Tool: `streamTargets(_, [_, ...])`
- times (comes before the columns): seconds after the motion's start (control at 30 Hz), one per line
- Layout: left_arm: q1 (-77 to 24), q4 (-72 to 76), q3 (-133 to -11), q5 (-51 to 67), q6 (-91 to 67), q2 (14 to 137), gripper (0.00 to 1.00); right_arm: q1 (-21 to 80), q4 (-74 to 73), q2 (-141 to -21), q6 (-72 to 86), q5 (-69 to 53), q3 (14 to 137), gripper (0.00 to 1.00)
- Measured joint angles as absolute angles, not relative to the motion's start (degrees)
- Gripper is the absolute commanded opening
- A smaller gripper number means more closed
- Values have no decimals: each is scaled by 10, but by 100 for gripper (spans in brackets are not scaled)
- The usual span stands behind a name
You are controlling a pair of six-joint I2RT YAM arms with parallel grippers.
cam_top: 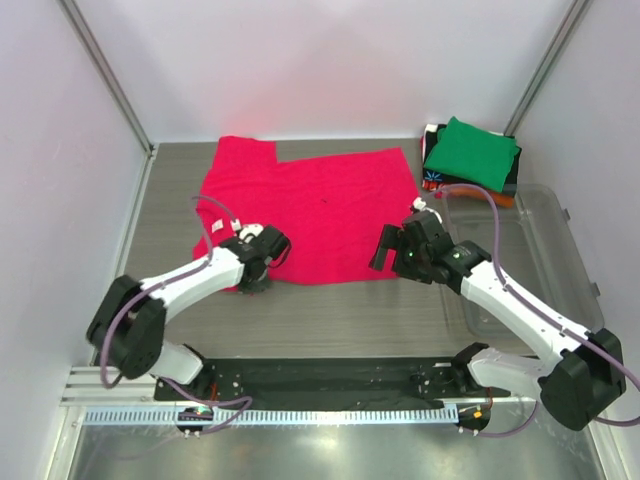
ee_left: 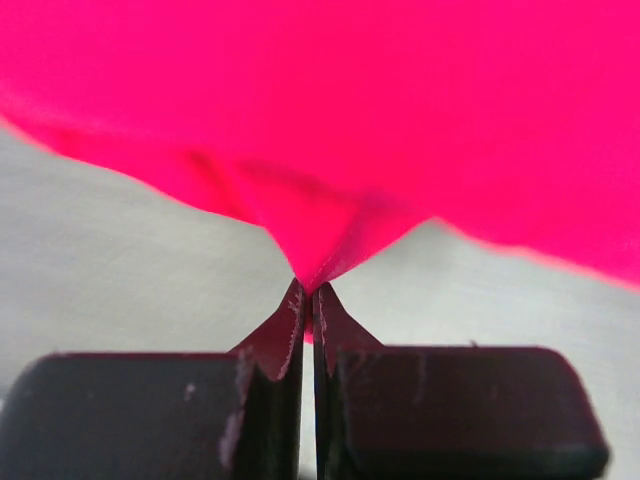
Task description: Fold and stack the t-shirts
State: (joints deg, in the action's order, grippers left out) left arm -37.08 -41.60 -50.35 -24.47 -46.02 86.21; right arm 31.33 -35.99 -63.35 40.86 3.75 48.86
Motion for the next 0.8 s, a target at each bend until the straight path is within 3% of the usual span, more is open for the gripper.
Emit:
streamTargets(0.27, [-371,-595,-550,-267,-476,658,0,313,-361,-672,423,68,486,100])
streamTargets(0.6, [-371,-706,-548,-245,-492,629,1,303,-391,-689,481,173,423,100])
streamTargets(0.8, [-371,-748,-550,-255,-495,570,2,248,-379,-718,496,205,387,93])
